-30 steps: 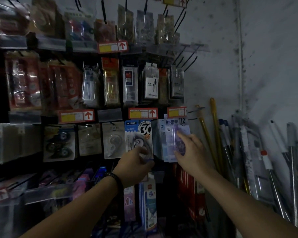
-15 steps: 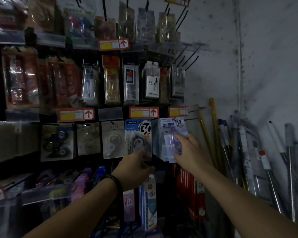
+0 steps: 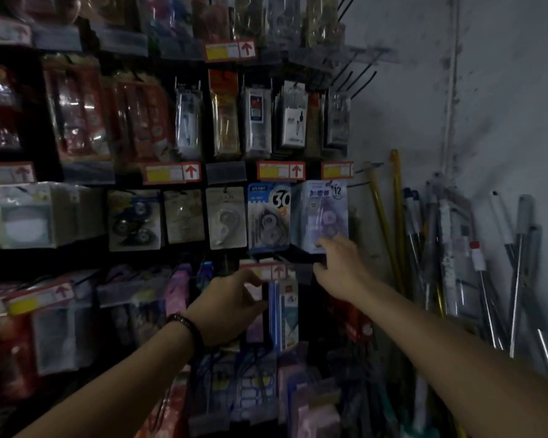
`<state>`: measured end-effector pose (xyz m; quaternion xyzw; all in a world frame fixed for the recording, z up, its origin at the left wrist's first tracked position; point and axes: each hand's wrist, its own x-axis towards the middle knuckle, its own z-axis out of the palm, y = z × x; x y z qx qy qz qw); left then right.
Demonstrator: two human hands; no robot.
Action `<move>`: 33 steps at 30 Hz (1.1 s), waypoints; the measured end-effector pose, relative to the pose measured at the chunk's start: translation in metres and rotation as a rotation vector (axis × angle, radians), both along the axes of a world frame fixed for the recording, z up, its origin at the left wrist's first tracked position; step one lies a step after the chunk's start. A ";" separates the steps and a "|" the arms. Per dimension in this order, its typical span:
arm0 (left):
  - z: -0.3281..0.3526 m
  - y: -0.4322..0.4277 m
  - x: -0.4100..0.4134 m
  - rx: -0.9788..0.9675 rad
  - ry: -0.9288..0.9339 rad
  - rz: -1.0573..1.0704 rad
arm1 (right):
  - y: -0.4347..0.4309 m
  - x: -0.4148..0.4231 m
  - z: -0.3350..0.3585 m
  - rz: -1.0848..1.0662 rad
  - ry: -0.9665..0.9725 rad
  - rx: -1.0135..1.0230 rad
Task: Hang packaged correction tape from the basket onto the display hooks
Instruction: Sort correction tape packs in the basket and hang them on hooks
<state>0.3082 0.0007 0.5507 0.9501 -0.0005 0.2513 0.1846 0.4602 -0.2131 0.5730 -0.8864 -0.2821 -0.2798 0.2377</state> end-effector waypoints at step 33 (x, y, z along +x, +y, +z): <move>-0.582 0.115 -0.259 -0.471 0.870 0.385 | 0.163 -0.239 -0.643 0.304 1.098 -0.526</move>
